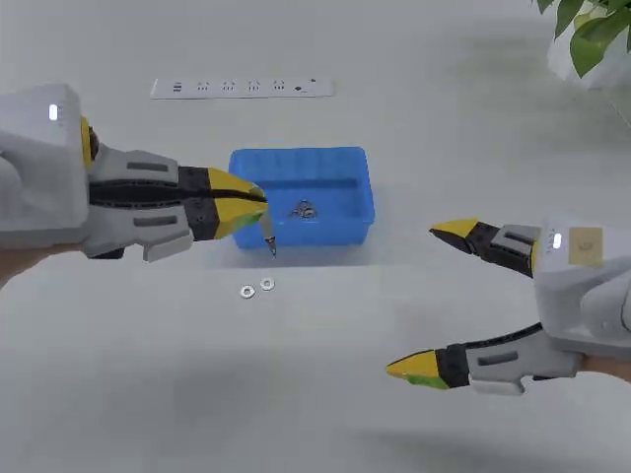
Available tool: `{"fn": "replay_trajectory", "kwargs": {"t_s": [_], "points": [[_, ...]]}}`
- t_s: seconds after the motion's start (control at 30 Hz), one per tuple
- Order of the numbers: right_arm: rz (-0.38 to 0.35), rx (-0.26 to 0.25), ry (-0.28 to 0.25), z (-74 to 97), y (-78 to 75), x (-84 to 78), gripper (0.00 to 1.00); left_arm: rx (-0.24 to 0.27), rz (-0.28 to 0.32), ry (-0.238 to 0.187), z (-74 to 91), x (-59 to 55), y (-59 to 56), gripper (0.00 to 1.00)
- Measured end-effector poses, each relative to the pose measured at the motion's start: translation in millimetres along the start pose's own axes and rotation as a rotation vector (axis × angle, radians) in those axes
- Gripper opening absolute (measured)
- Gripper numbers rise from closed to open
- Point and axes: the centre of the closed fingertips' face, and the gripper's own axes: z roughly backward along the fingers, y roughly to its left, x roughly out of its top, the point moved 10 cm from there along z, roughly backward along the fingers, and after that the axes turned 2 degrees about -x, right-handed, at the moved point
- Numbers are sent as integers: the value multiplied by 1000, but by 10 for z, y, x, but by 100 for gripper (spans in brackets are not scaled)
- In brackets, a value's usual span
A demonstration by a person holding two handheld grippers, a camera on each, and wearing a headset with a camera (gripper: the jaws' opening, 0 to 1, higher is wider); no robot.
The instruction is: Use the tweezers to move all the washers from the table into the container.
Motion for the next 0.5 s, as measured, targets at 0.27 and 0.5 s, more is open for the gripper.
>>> {"fn": "replay_trajectory", "kwargs": {"t_s": [0.27,0.5], "points": [[-6,56,24,-72,108,-119,95,-1,38,10,-8,-180,-104,5],[-58,90,-21,-110,138,-154,100,18,71,-10,-37,-287,-63,5]]}}
